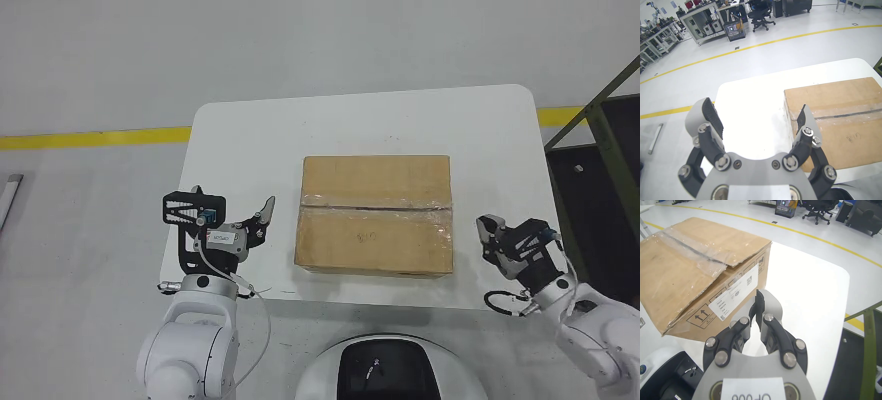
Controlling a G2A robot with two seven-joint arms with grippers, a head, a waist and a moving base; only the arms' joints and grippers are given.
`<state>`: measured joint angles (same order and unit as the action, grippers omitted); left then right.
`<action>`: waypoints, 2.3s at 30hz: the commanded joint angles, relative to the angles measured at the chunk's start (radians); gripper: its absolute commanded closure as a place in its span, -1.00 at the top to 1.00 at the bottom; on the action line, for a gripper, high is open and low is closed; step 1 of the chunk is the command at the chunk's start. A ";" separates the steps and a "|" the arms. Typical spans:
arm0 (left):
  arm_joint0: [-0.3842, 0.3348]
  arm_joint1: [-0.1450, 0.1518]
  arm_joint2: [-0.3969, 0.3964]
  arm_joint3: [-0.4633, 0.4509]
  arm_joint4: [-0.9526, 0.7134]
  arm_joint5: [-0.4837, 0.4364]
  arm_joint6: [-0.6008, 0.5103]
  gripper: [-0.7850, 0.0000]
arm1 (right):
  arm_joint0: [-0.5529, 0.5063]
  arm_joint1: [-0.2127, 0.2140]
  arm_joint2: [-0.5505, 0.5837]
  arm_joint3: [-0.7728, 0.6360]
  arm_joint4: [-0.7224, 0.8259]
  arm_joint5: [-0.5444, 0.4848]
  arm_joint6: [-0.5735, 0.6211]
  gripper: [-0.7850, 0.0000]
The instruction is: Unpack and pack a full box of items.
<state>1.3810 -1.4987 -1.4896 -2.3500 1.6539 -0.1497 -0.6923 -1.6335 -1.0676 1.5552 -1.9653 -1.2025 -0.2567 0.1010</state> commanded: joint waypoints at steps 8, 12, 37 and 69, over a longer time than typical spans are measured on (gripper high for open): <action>0.000 0.000 0.000 0.000 0.000 0.000 0.000 1.00 | 0.135 -0.016 -0.143 0.106 -0.030 -0.031 -0.006 -1.00; 0.000 0.000 0.000 0.000 0.000 0.000 0.000 1.00 | 0.174 -0.021 -0.179 0.138 -0.047 -0.045 -0.013 -1.00; -0.146 -0.001 0.165 0.062 -0.119 -0.075 0.020 1.00 | 0.082 -0.003 0.112 0.010 0.041 -0.084 -0.040 -1.00; -0.318 -0.012 0.477 0.305 -0.244 -0.265 -0.101 1.00 | -0.040 -0.001 0.257 -0.071 0.036 -0.156 -0.072 -1.00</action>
<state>1.0821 -1.5099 -1.0413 -2.0690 1.4064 -0.3936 -0.7613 -1.6692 -1.0678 1.8091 -2.0372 -1.1665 -0.4148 0.0309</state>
